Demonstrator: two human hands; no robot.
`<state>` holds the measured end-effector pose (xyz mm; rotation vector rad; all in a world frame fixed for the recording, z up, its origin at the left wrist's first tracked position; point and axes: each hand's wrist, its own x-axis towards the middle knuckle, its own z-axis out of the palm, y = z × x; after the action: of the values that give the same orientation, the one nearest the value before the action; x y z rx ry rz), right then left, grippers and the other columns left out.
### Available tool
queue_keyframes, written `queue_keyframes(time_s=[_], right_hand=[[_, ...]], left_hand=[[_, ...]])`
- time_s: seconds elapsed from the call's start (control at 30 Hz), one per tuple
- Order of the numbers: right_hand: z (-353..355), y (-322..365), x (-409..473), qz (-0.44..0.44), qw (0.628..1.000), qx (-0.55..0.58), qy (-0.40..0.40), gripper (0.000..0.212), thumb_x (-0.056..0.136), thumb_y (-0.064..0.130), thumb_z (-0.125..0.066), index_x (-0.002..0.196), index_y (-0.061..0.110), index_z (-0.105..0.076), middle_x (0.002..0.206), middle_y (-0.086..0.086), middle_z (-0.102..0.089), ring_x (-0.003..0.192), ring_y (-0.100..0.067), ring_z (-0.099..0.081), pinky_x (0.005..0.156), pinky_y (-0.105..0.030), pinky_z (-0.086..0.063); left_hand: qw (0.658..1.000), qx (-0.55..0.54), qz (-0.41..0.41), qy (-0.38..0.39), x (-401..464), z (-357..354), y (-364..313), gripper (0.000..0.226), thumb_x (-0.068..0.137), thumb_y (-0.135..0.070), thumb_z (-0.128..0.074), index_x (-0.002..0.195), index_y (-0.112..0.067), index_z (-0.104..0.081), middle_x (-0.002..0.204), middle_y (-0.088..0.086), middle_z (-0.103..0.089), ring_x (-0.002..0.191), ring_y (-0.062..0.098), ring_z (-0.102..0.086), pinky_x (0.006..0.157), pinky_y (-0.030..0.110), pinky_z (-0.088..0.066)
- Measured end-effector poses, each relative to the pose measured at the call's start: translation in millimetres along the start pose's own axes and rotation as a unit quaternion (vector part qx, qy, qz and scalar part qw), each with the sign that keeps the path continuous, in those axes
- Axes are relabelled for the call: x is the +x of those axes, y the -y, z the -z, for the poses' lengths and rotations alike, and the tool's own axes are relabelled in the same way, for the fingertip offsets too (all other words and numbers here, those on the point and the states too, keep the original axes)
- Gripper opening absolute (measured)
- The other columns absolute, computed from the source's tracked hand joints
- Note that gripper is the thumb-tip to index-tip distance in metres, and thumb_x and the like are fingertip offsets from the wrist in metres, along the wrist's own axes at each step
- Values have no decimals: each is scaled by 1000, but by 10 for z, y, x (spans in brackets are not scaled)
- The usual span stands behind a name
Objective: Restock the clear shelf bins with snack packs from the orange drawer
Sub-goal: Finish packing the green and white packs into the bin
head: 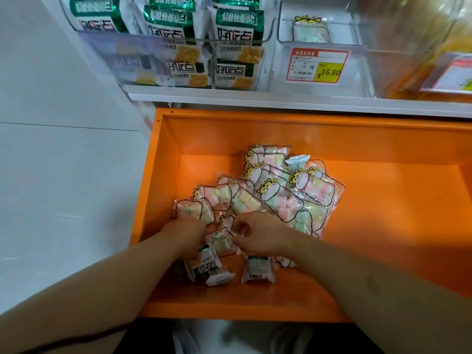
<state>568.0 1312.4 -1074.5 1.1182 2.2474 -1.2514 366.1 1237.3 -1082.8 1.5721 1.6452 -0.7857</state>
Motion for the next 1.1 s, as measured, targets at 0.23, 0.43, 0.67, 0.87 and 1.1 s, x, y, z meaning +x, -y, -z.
queue_keyframes(time_s=[0.23, 0.43, 0.67, 0.87, 1.1], right_hand=[[2, 39, -48, -23, 999, 26, 28, 36, 96, 46, -68, 125, 24, -65, 114, 4, -70, 99, -15, -67, 87, -35, -59], [196, 160, -135, -59, 984, 170, 1, 41, 94, 47, -73, 126, 26, -60, 116, 6, -65, 97, -18, -72, 87, -42, -63], [907, 477, -582, -14, 970, 215, -109, 17, 94, 31, -78, 95, 25, -63, 85, -2, -64, 65, -18, -69, 63, -41, -63], [1502, 731, -1236, 40, 941, 296, -161, 21, 98, 31, -75, 107, 14, -68, 92, -10, -71, 71, -39, -75, 57, -42, -54], [1645, 1061, -1744, 112, 898, 384, -183, 13, 100, 19, -70, 108, 8, -72, 87, -7, -74, 69, -36, -63, 56, -39, -46]], left_hand=[[997, -48, -11, -56, -95, 82, 52, 26, 83, -33, -82, 79, -35, -57, 116, 2, -61, 78, 14, -52, 62, 33, -49], [955, -262, -43, -131, -245, 448, 63, 16, 85, -39, -83, 98, -33, -76, 97, -13, -69, 81, 6, -66, 66, 26, -53], [852, -483, -46, -195, -832, 1101, -58, 36, 87, -57, -77, 111, -30, -71, 110, -7, -67, 90, 12, -66, 64, 29, -58], [755, -636, -98, -126, -1593, 1604, -111, 27, 93, -29, -78, 116, -17, -71, 93, -4, -77, 86, 12, -74, 71, 35, -64], [757, -591, -256, -105, -2176, 1766, -107, 40, 88, -23, -84, 126, -31, -73, 121, 3, -76, 109, 25, -72, 84, 43, -58]])
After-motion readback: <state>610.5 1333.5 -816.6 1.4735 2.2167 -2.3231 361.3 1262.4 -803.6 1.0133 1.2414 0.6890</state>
